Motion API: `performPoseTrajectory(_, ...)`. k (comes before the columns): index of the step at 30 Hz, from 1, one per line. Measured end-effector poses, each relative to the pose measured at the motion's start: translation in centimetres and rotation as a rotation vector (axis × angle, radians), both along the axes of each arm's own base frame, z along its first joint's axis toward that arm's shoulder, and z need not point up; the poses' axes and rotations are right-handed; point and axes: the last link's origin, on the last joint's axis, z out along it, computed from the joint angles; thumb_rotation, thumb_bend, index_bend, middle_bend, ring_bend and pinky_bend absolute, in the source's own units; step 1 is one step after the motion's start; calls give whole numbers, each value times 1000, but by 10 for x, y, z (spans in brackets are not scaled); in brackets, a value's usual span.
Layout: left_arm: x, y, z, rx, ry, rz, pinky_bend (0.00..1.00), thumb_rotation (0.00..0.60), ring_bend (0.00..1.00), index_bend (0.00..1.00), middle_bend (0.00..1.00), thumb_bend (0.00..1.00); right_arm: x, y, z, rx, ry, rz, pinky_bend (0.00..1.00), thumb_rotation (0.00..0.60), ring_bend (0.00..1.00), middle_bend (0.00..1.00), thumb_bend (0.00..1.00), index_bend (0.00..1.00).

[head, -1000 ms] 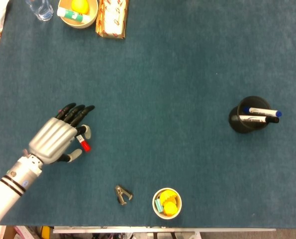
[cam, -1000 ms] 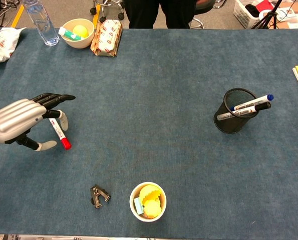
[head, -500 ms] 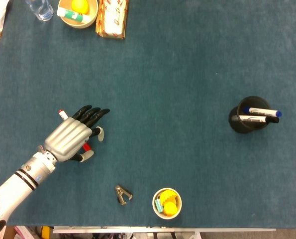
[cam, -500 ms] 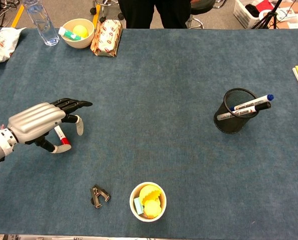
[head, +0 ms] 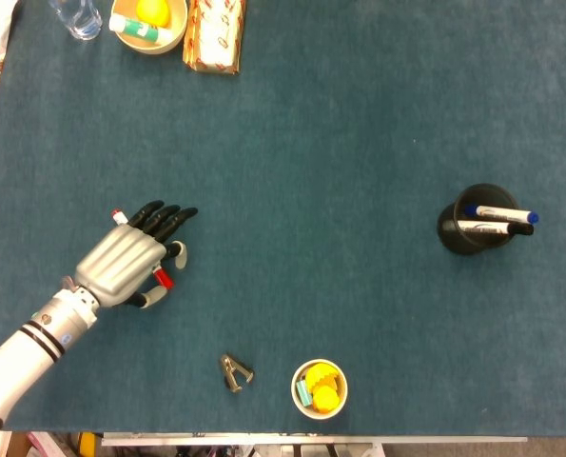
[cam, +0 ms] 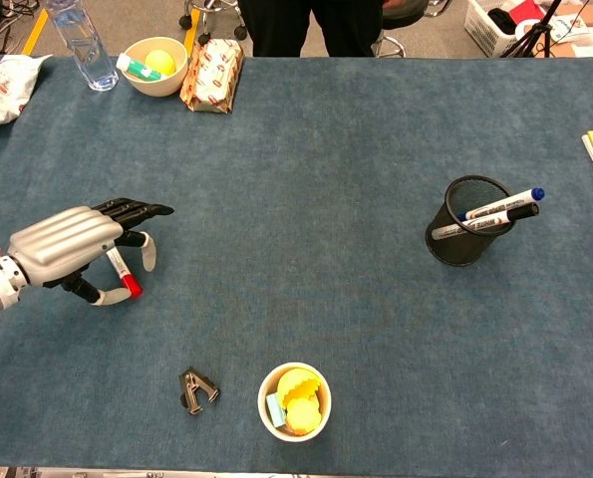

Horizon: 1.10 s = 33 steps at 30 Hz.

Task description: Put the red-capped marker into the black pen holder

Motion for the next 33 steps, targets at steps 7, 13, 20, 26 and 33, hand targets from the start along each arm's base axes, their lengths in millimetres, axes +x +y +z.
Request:
performPoseTrajectory(7, -7, -1, 6, -2, 36, 5, 44, 600, 0, 427, 0, 265, 0, 0, -3, 5, -5, -2, 485, 600, 308, 307, 297, 397)
performPoseTrajectory(13, -9, 0, 5, 3, 47, -8, 44, 600, 0, 427, 0, 264, 0, 1, -4, 8, -7, -4, 485, 600, 309, 307, 297, 397)
performPoseTrajectory(20, -11, 3, 2, 16, 47, -24, 44, 600, 0, 427, 0, 265, -2, 2, -5, 14, -8, -12, 485, 600, 311, 307, 296, 397)
performPoseTrajectory(26, -11, 5, -1, 13, 60, -36, 44, 600, 0, 427, 0, 264, -3, 3, -5, 15, -11, -16, 485, 600, 311, 307, 296, 397)
performPoseTrajectory(33, -13, 8, -4, 8, 78, -36, 44, 600, 0, 427, 0, 264, -3, 4, -6, 17, -12, -19, 485, 600, 312, 307, 297, 397)
